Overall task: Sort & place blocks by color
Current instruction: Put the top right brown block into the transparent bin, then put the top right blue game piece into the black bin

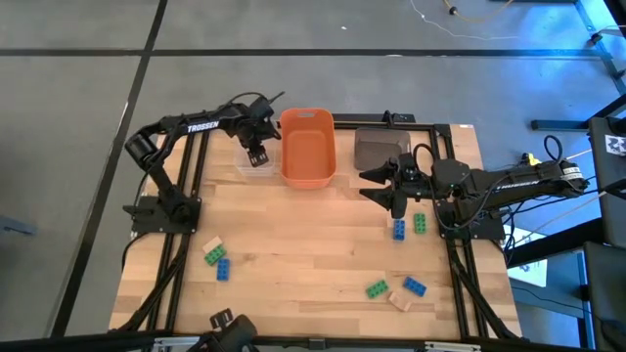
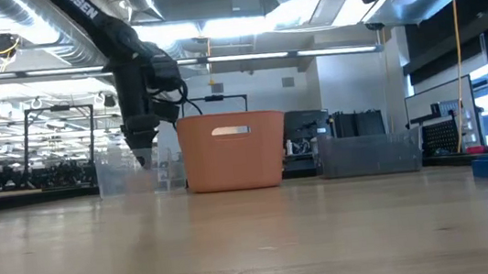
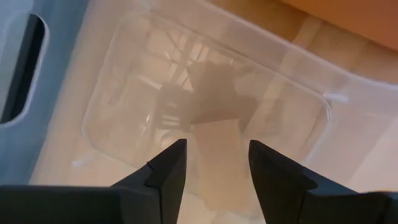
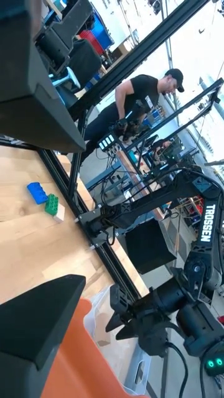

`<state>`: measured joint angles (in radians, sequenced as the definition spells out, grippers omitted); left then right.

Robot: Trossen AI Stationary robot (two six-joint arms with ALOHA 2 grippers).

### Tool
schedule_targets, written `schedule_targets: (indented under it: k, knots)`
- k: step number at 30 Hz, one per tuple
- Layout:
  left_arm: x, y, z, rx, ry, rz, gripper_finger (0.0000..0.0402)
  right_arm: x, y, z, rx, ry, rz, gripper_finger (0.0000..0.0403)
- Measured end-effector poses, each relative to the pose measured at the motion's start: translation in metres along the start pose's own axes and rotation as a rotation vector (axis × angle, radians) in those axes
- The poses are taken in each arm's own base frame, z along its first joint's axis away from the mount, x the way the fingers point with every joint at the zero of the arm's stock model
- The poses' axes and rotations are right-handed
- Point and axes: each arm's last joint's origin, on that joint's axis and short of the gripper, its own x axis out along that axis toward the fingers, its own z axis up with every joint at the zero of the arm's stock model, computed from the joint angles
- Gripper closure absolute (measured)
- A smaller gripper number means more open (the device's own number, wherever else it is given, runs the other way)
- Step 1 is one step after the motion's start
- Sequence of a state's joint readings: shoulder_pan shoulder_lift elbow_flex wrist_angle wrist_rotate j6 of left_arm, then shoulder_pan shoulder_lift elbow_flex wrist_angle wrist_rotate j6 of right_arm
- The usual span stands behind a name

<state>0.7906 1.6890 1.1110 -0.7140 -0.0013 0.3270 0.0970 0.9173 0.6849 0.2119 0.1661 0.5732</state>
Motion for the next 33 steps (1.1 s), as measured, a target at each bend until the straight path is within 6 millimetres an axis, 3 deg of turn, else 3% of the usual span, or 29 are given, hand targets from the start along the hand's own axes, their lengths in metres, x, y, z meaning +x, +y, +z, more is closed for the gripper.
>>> schedule_targets:
  k: [6, 10, 15, 20, 26, 30, 33]
  knots:
    - [-0.002, 0.000, -0.001, -0.001, 0.000, 0.009, 0.0214, 0.000, 0.000, 0.000, 0.000, 0.000, 0.000, 0.0063]
    - [-0.021, 0.002, 0.002, -0.003, -0.031, 0.029, 0.0186, 0.000, 0.000, 0.000, -0.002, 0.000, 0.000, 0.0063]
    - [-0.078, 0.005, 0.014, -0.051, -0.175, 0.016, 0.0165, 0.000, 0.000, 0.000, -0.015, 0.000, 0.000, 0.0063]
    - [-0.148, -0.006, 0.014, -0.154, -0.481, -0.148, 0.0167, 0.000, 0.000, 0.000, -0.059, 0.000, 0.000, 0.0063]
    - [-0.213, -0.047, -0.022, -0.129, -0.893, -0.309, 0.0168, 0.000, 0.000, 0.000, -0.063, 0.004, -0.003, 0.0063]
    - [-0.230, -0.079, -0.062, -0.098, -1.122, -0.405, 0.0168, 0.000, 0.000, 0.000, -0.063, 0.004, -0.002, 0.0063]
    - [-0.227, -0.098, -0.091, -0.111, -1.252, -0.475, 0.0168, 0.000, 0.000, 0.000, -0.063, 0.004, -0.002, 0.0063]
